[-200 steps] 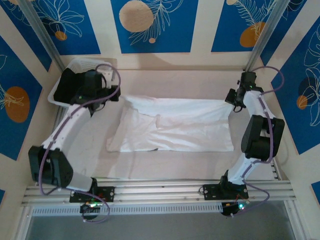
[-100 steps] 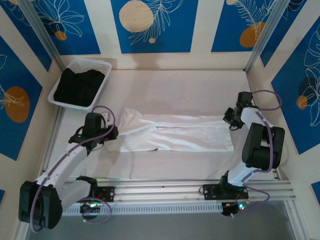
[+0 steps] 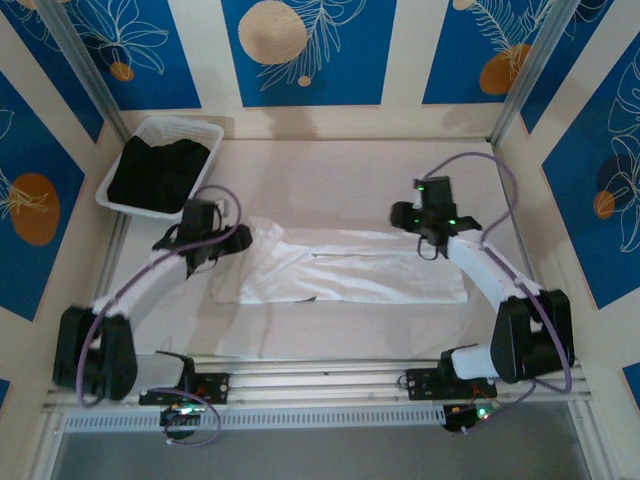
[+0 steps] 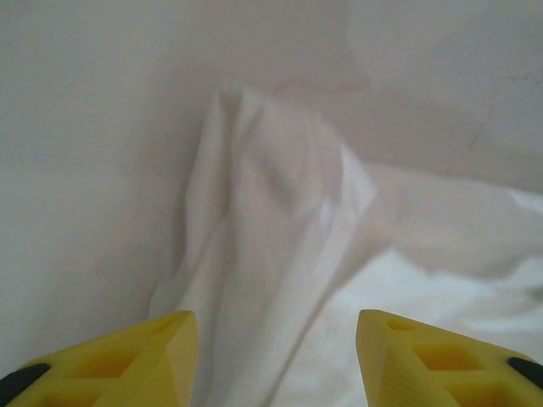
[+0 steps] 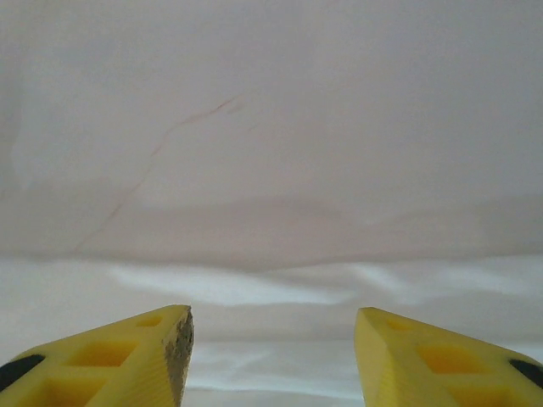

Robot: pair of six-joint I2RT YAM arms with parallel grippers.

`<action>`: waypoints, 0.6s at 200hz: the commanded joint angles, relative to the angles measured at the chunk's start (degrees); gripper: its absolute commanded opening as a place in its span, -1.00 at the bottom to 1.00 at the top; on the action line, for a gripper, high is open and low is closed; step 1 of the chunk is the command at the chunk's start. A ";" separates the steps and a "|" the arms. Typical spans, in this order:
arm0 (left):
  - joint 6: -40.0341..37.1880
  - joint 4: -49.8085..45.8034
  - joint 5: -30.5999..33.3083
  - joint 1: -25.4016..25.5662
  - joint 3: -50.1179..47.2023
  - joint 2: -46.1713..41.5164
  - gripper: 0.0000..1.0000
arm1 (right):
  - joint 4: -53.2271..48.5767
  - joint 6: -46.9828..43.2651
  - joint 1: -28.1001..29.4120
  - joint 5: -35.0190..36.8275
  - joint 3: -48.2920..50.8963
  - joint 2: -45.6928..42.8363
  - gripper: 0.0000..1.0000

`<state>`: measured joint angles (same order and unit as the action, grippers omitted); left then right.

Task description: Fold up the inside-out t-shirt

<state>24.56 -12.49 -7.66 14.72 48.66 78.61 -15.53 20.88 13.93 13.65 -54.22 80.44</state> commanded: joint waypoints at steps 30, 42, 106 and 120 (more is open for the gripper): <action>-17.71 -6.57 15.98 10.32 18.36 19.00 0.17 | -6.83 2.29 5.50 -3.72 -9.32 16.89 0.06; -20.09 -9.08 18.86 11.25 21.63 22.82 0.17 | -8.18 2.99 5.54 -4.87 -10.46 19.68 0.04; -24.11 -15.89 27.94 12.07 32.19 34.65 -0.12 | -11.15 3.98 6.16 -5.56 -11.44 24.56 0.00; -24.12 -16.48 29.26 11.90 33.67 36.15 -0.29 | -11.73 3.94 6.15 -5.51 -11.31 25.15 0.00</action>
<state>2.61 -24.99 16.38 26.85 78.63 112.51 -24.75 23.83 19.57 9.56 -64.10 104.33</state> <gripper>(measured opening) 0.416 0.501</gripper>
